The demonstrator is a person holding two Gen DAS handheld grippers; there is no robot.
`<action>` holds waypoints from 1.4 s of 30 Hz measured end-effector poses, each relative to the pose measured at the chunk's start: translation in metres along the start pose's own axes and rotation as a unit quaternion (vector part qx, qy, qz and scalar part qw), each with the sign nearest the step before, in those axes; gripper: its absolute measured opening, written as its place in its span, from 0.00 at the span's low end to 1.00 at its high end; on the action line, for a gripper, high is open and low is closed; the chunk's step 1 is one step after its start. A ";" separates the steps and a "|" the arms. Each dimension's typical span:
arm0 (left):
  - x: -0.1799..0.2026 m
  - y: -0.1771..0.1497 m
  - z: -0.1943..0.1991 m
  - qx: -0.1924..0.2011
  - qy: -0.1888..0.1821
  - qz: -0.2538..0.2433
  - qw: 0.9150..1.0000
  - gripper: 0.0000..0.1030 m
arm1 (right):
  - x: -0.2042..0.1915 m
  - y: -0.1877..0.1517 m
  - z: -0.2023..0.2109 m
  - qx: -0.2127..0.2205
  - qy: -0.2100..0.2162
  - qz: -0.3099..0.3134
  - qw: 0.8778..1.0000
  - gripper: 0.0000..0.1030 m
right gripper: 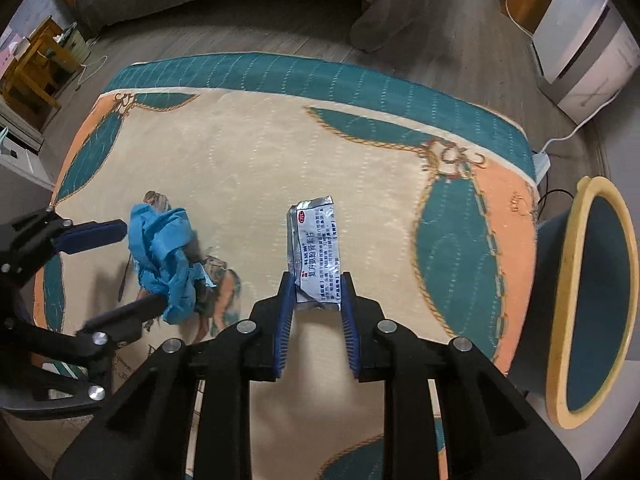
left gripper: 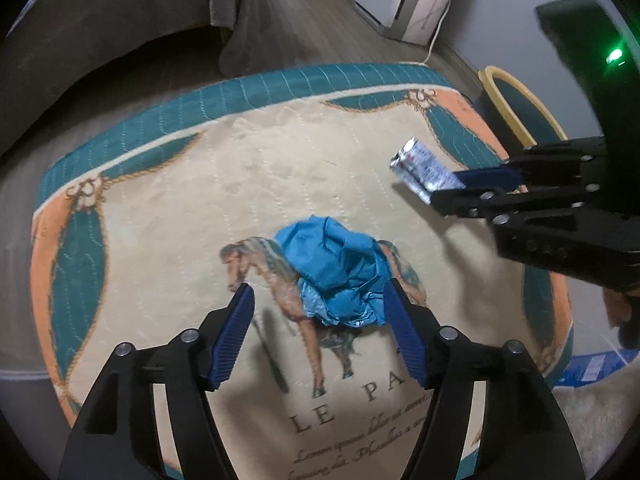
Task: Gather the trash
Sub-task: 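Grasp the blue cloth with left tool while right tool grasps the white wrapper, then carry the blue cloth and white wrapper over the teal bin, then open both tools over the teal bin to drop cloth and wrapper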
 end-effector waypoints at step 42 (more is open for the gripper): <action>0.286 0.160 0.027 0.140 -0.056 -0.222 0.963 0.46 | 0.287 -0.104 0.185 0.223 -0.068 -0.340 0.911 0.22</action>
Point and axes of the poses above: each gripper's, at about its wrist camera, not at the fingertips, and z roughly against the way its jaws point, x to its right, y to its top, the point moved 4 cm from there along -z, roughly the way its jaws point, and after that the axes turned 8 degrees about y, right-handed, at the moved point
